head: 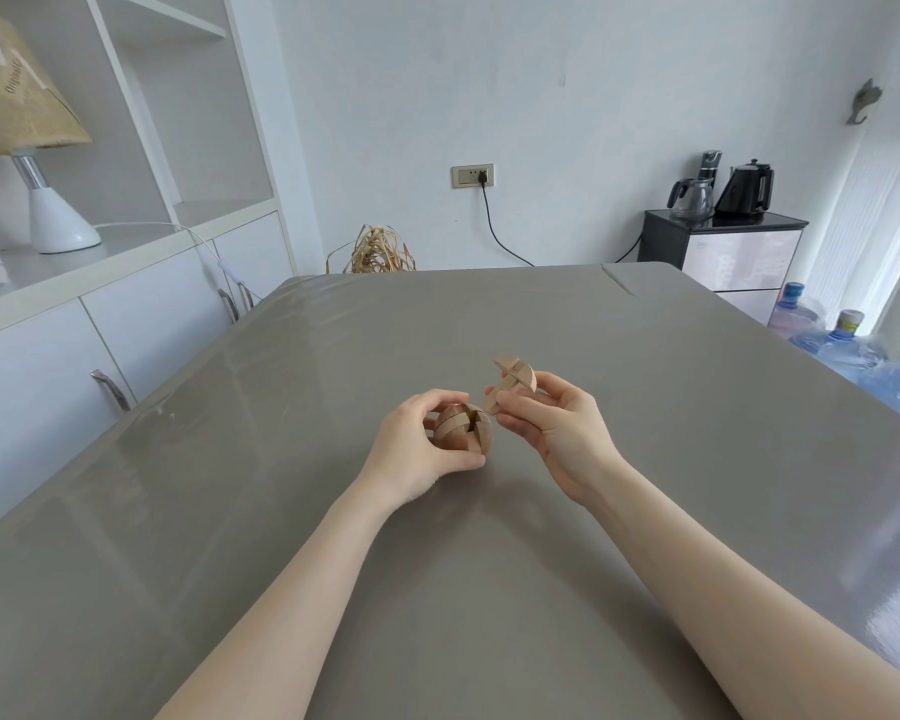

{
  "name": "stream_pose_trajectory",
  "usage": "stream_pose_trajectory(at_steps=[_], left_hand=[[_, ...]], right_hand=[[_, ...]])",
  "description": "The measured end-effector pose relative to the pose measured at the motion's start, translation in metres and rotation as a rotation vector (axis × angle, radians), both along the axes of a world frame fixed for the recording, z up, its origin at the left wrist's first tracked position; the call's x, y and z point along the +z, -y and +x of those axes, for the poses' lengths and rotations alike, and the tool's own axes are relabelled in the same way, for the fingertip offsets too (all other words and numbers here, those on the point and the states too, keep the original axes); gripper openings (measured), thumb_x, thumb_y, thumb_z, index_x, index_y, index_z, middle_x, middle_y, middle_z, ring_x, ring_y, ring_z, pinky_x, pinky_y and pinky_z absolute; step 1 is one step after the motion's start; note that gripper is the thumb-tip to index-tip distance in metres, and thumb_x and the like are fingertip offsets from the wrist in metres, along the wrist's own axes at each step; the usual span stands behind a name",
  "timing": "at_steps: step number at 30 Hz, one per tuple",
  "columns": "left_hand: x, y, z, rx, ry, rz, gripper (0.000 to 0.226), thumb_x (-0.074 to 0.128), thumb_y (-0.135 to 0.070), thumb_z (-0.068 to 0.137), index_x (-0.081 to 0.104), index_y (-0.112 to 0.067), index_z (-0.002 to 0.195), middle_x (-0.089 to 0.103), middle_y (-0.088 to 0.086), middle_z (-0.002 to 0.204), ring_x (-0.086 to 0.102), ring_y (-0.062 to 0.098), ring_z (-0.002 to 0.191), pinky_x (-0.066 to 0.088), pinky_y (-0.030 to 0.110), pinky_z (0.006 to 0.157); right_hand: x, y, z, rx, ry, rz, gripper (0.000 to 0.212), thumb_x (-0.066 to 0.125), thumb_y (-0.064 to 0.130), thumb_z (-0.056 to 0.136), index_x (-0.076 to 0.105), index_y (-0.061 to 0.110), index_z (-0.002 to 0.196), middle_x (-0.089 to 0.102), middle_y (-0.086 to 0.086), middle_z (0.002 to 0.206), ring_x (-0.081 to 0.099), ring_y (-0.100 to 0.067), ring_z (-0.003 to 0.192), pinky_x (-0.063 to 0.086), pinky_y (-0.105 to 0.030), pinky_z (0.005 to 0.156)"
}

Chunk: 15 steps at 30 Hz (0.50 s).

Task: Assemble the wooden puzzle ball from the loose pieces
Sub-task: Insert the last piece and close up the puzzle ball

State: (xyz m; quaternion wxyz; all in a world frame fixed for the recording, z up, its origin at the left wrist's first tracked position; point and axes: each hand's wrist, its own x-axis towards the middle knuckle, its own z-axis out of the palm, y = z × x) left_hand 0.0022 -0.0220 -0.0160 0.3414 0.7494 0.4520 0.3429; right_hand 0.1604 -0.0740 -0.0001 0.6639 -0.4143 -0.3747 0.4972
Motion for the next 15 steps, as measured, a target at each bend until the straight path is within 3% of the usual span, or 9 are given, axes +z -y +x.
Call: stream_pose_trajectory(at_steps=[4,11,15], left_hand=[[0.0005,0.0038,0.003,0.0,0.016,0.0,0.062,0.088,-0.018,0.06,0.061,-0.029,0.115,0.063,-0.005,0.11,0.058,0.0,0.091,0.044,0.003,0.067],[-0.0009,0.0043,0.0045,-0.009,0.047,0.01,0.062,0.088,-0.019,0.06,0.061,-0.03,0.114,0.064,-0.006,0.112,0.06,0.007,0.1,0.052,0.028,0.088],[-0.0015,0.0043,0.0045,-0.023,0.063,0.008,0.058,0.088,-0.017,0.062,0.062,-0.027,0.113,0.066,-0.005,0.109,0.059,0.0,0.097,0.052,0.014,0.078]], right_hand=[[-0.0018,-0.0018,0.0013,-0.05,0.075,-0.012,0.009,0.066,-0.002,0.082,0.064,0.004,0.088,0.07,-0.009,0.085,0.069,-0.016,0.077,0.054,-0.022,0.071],[-0.0036,-0.0017,0.0014,-0.096,0.258,-0.018,0.014,0.071,0.001,0.077,0.067,0.004,0.09,0.072,-0.005,0.084,0.069,-0.013,0.08,0.053,-0.025,0.084],[-0.0026,-0.0009,-0.0003,-0.123,0.299,-0.011,0.013,0.071,0.002,0.077,0.068,0.005,0.089,0.073,-0.002,0.082,0.068,-0.007,0.078,0.049,-0.017,0.078]])
